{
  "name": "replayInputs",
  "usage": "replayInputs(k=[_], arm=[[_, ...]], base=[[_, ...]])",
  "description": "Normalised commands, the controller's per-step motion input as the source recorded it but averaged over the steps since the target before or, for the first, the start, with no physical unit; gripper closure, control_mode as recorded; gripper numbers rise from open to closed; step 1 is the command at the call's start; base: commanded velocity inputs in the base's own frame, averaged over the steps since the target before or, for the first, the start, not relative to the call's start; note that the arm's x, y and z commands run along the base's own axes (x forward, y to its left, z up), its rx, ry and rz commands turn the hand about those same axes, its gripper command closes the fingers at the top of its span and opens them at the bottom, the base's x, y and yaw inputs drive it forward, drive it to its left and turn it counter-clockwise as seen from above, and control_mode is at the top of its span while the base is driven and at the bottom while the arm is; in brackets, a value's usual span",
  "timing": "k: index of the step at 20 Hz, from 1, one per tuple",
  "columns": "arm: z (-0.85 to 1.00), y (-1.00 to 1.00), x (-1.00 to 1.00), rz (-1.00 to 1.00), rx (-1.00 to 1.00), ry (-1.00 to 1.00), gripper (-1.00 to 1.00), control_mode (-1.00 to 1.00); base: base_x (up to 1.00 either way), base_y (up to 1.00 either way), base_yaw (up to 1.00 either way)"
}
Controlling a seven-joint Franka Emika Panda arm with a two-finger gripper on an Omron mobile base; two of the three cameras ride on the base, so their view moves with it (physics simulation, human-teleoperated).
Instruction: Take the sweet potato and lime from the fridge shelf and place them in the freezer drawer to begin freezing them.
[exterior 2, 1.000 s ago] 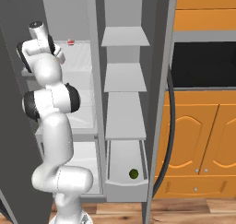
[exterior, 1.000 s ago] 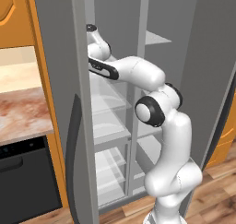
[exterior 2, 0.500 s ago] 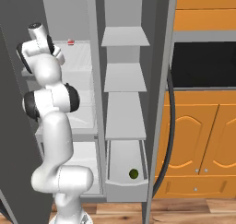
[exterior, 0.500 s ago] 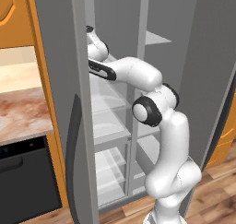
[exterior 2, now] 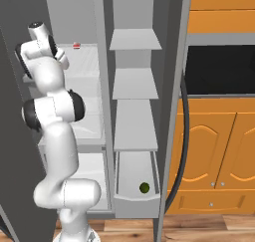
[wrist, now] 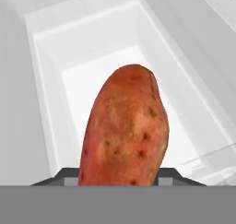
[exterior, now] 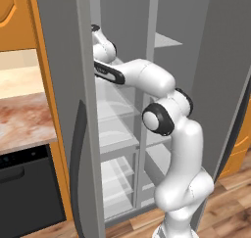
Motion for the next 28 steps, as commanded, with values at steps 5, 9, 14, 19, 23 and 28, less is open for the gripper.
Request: replayInputs(k=[5,9,14,19,23,28], arm=[[0.04,-0.35,-1.0,0.0,0.03,-0.1,1.0,-1.0],[0.07,-0.45,-1.0,0.0,0.05,-0.18,1.0,-1.0],[0.05,-0.58,-1.0,0.0,0.07,-0.22,1.0,-1.0],[0.03,-0.57,-1.0,0.0,0.03,-0.14,1.0,-1.0],[-0.16,-0.46,-1.0,0.0,0.0,-0.04,1.0,-1.0],[-0.11,-0.56,-1.0,0.0,0.0,0.0,1.0,-1.0]], base=[[0.0,0.0,0.0],[0.0,0.0,0.0],[0.0,0.0,0.0],[0.0,0.0,0.0],[0.0,0.0,0.0],[0.0,0.0,0.0]])
